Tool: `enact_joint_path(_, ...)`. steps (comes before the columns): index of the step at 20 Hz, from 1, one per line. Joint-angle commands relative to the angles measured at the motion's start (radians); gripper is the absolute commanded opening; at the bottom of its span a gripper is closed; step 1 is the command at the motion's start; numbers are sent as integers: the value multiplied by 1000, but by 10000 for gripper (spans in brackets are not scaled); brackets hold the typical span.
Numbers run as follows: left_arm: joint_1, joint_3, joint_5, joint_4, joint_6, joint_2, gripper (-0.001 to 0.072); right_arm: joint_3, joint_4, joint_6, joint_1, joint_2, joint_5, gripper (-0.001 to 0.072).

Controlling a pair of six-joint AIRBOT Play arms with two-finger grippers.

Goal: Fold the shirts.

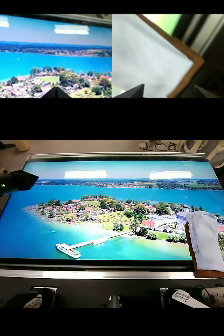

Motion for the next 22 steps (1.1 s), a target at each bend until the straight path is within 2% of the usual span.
enact_joint_path(1,-89,42,-119,440,-140,-80,36,213,89,-41,212,8,-123,680)
enact_joint_path(2,-138,54,-179,602,-206,-129,37,224,92,-39,340,11,-156,680)
enact_joint_path(3,-175,55,-235,687,-245,-172,39,222,91,-27,461,6,-167,680)
enact_joint_path(4,-200,55,-290,698,-264,-212,110,221,79,-1,574,-10,-154,680)
enact_joint_path(5,-221,51,-341,682,-290,-250,426,221,72,43,677,-39,-129,679)
enact_joint_path(6,-238,40,-385,676,-319,-277,702,221,77,70,751,-73,-98,680)
enact_joint_path(8,-256,-19,-366,673,-323,-276,713,221,101,86,854,-157,-18,685)
enact_joint_path(9,-256,-58,-330,673,-354,-256,712,221,108,89,888,-198,10,685)
enact_joint_path(10,-250,-93,-283,672,-381,-235,712,221,107,93,913,-231,18,685)
enact_joint_path(12,-242,-101,-272,673,-381,-230,712,221,91,97,940,-266,15,686)
enact_joint_path(22,-242,-102,-272,673,-381,-230,712,221,92,93,942,-268,22,685)
